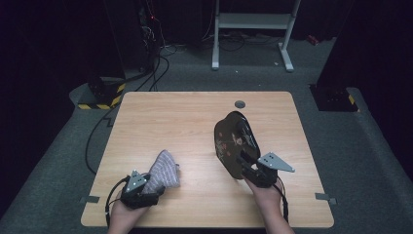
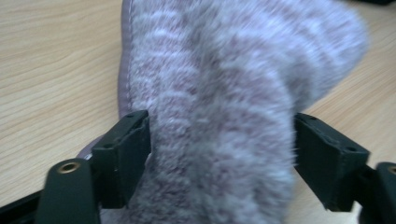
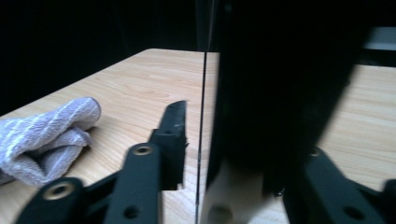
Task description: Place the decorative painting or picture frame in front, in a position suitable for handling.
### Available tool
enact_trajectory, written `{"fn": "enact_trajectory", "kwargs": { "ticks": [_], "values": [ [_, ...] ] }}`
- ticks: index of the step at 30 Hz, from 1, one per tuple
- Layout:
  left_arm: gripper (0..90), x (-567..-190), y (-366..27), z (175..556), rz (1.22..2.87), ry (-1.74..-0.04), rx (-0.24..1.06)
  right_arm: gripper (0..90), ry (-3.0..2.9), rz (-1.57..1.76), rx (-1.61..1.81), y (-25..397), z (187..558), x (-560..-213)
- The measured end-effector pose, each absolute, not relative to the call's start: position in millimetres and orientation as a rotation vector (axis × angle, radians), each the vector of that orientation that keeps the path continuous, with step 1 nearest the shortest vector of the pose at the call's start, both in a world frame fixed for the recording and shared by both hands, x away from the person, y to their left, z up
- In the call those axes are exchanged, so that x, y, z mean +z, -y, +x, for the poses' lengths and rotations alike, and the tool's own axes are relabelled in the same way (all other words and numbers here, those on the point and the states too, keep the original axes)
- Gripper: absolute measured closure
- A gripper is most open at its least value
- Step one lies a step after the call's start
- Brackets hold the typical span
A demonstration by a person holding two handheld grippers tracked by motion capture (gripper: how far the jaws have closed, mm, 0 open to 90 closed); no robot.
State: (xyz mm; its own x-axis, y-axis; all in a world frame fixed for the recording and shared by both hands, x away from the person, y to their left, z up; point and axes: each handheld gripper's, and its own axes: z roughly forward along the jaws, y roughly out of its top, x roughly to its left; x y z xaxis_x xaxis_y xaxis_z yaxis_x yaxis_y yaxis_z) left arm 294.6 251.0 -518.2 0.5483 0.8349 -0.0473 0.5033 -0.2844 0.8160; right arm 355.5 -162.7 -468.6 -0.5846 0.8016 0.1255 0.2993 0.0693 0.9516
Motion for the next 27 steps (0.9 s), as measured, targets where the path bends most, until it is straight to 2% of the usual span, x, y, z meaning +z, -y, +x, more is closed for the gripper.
{"fn": "enact_trajectory", "kwargs": {
  "ticks": [2,4,10,16,27],
  "values": [
    [20.3,-516,-254,293,1.909,-1.071,0.481,75.6,-1.928,1.098,1.544,163,358,-468],
    [19.6,-514,-259,292,1.86,-1.073,0.469,80.5,-1.926,1.098,1.547,163,359,-468],
    [20.6,-511,-269,290,1.792,-1.067,0.469,81.1,-1.902,1.096,1.546,159,357,-460],
    [20.3,-512,-271,292,1.782,-1.065,0.454,81.1,-1.934,0.98,1.605,138,331,-448],
    [19.4,-512,-270,292,1.788,-1.059,0.458,81.1,-1.967,0.94,1.656,102,326,-464]
  ]
}}
